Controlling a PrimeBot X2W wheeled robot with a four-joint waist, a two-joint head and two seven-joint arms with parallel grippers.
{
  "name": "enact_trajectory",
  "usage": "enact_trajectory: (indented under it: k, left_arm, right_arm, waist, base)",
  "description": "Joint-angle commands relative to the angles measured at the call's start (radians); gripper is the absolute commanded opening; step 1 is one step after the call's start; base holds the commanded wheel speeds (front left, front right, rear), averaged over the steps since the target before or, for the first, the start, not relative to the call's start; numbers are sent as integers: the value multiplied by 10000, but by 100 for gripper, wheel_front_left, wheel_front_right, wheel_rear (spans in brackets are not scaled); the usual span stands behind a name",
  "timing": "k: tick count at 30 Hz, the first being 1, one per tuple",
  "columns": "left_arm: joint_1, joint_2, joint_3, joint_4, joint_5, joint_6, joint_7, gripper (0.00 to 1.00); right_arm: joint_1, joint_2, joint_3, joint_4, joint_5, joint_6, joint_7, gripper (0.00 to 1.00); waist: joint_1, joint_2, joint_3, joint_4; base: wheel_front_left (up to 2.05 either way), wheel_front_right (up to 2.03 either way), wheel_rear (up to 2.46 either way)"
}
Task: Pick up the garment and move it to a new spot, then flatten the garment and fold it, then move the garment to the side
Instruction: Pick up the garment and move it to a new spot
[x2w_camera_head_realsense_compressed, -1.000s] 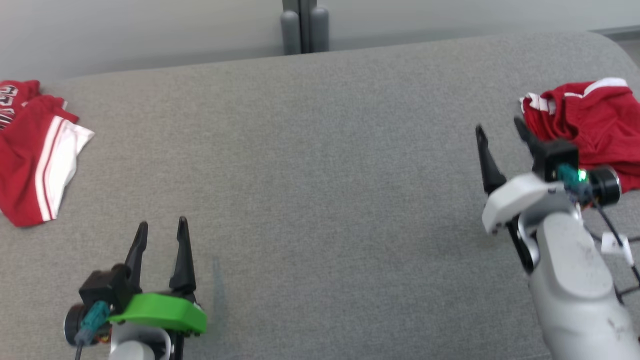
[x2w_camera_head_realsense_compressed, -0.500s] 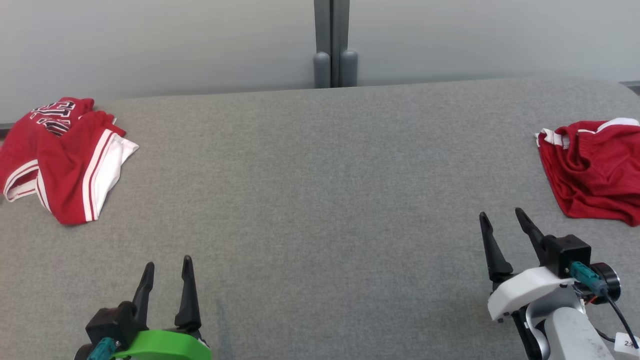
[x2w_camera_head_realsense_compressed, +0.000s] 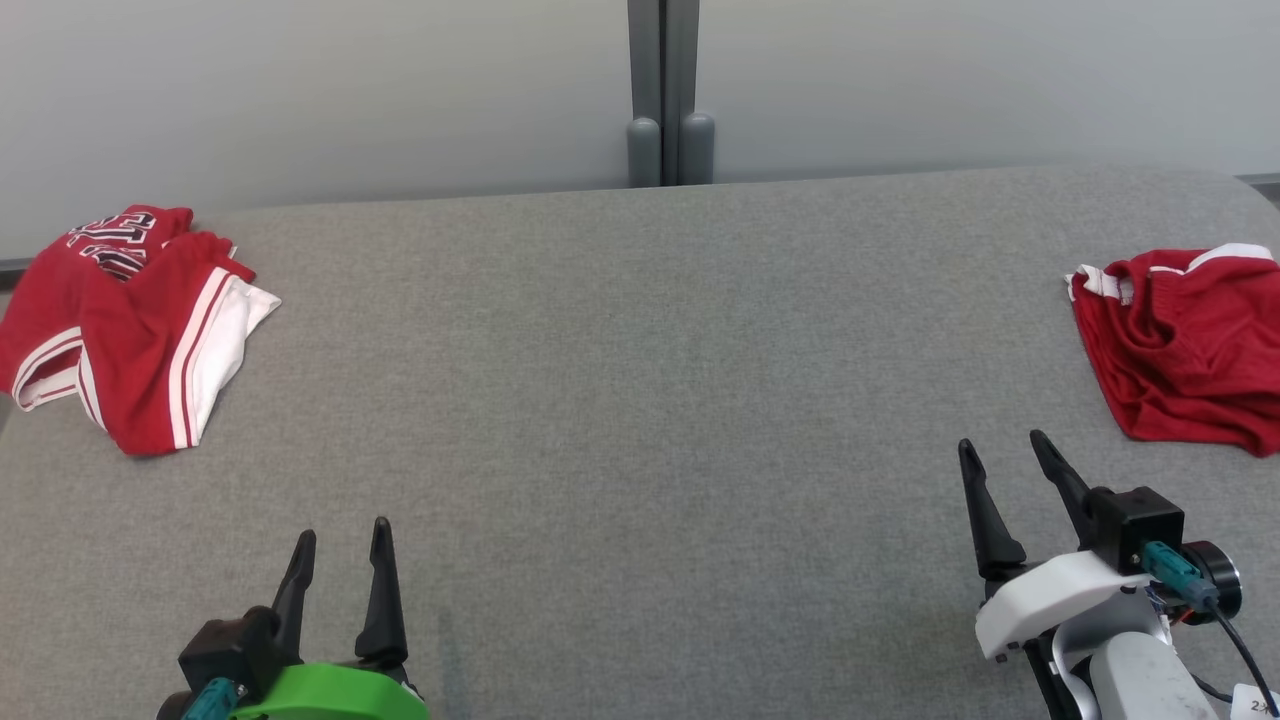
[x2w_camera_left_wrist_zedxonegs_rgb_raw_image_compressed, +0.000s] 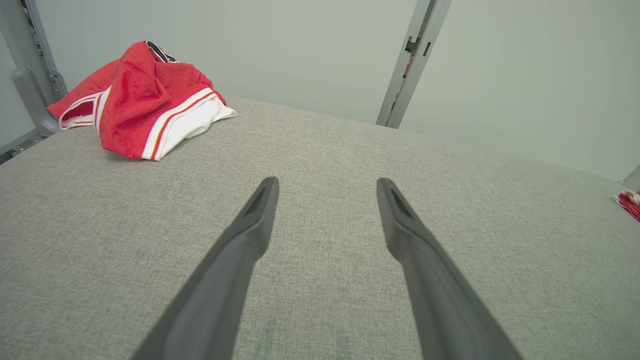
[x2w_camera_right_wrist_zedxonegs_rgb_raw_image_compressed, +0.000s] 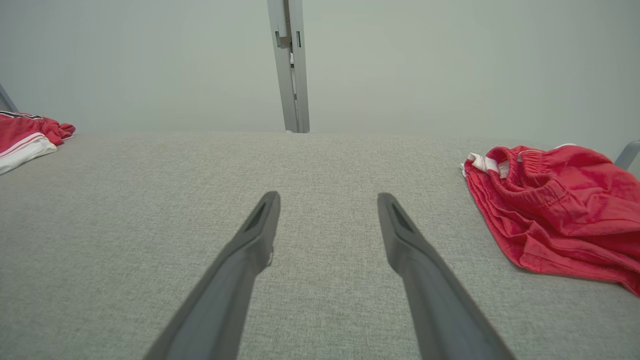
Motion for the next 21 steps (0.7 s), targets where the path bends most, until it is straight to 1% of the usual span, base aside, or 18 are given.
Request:
enact_trajectory:
  k: [1, 6, 10, 15, 21]
  left_arm:
    - [33, 5, 44, 15, 94, -41, -32, 100]
    - [-37, -7, 34, 76, 106, -76, -33, 100]
    - [-183, -8, -6, 116, 101, -76, -33, 100]
    - [-251, -8, -19, 72, 151, -81, -33, 100]
    - [-230, -8, 24, 45, 214, -87, -33, 100]
  right_arm:
    - [112, -34, 21, -39, 72, -15, -19, 100]
    - [121, -36, 25, -6, 73, -15, -19, 100]
    - [163, -32, -7, -33, 58, -15, -17, 100]
    - [197, -35, -19, -126, 32, -15, -17, 100]
    - [205, -35, -26, -237, -7, -15, -18, 100]
  waist:
    - [0, 0, -2, 1]
    - [0, 0, -11, 64]
    - [0, 0, -5, 366]
    - [0, 0, 10, 1178]
    - [0, 0, 82, 2463]
  base:
    - [0, 0, 0]
    - [0, 0, 0]
    - [0, 0, 0]
    - [0, 0, 0]
    - [0, 0, 0]
